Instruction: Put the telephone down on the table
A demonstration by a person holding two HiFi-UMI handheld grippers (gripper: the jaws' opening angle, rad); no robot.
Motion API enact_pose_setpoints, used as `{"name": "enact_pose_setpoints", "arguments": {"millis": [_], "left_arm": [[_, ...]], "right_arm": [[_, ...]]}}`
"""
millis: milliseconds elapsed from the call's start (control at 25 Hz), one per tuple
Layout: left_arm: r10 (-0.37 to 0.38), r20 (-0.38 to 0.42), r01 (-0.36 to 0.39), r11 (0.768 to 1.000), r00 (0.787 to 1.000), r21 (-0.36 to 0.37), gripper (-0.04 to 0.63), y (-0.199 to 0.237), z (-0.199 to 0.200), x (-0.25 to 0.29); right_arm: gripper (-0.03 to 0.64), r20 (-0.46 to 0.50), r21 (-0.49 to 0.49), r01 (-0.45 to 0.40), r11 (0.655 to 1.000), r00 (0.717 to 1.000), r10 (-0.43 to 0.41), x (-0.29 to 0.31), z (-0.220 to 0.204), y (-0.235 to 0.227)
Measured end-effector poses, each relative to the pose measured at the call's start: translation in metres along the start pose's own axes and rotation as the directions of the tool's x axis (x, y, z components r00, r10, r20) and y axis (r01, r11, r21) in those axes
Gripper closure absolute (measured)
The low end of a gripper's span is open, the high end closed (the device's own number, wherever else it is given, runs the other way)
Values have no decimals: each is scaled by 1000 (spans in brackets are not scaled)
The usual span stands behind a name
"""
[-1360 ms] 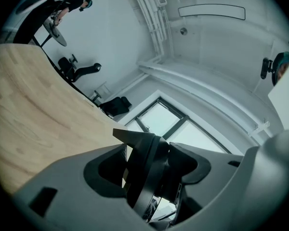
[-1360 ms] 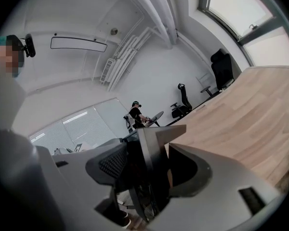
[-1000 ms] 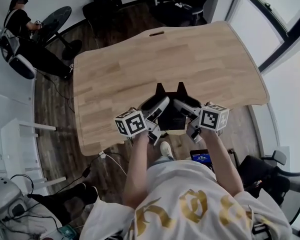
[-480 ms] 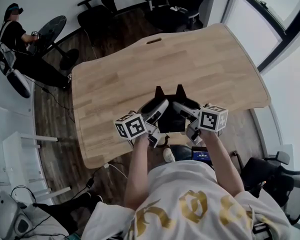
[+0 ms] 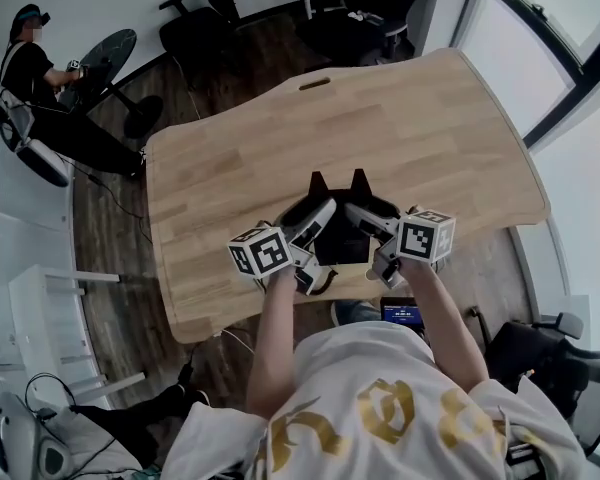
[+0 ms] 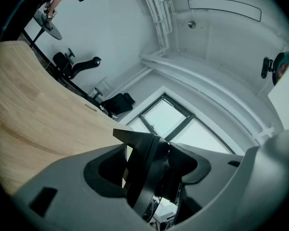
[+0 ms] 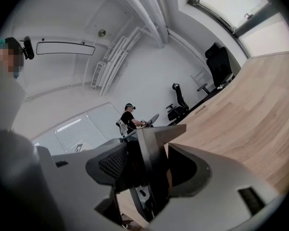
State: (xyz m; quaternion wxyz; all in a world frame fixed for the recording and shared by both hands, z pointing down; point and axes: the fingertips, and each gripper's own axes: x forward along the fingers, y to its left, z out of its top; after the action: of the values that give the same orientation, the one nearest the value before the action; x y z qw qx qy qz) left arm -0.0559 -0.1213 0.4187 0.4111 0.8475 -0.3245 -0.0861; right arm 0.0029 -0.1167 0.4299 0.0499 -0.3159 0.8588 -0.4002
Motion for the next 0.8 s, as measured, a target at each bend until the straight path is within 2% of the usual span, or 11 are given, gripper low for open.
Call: {"name": "enact_pose_setpoints", "arguments": {"millis": [160, 800], "left_arm": [[4, -6, -4, 1000, 1000, -14, 339, 17, 8, 9], [28, -49, -31, 997, 998, -75, 339, 56, -12, 23]], "right_arm": [[374, -5, 8, 0, 1000, 1000, 0, 15, 5, -13], [374, -44, 65, 28, 997, 999, -25, 30, -16, -50]]}}
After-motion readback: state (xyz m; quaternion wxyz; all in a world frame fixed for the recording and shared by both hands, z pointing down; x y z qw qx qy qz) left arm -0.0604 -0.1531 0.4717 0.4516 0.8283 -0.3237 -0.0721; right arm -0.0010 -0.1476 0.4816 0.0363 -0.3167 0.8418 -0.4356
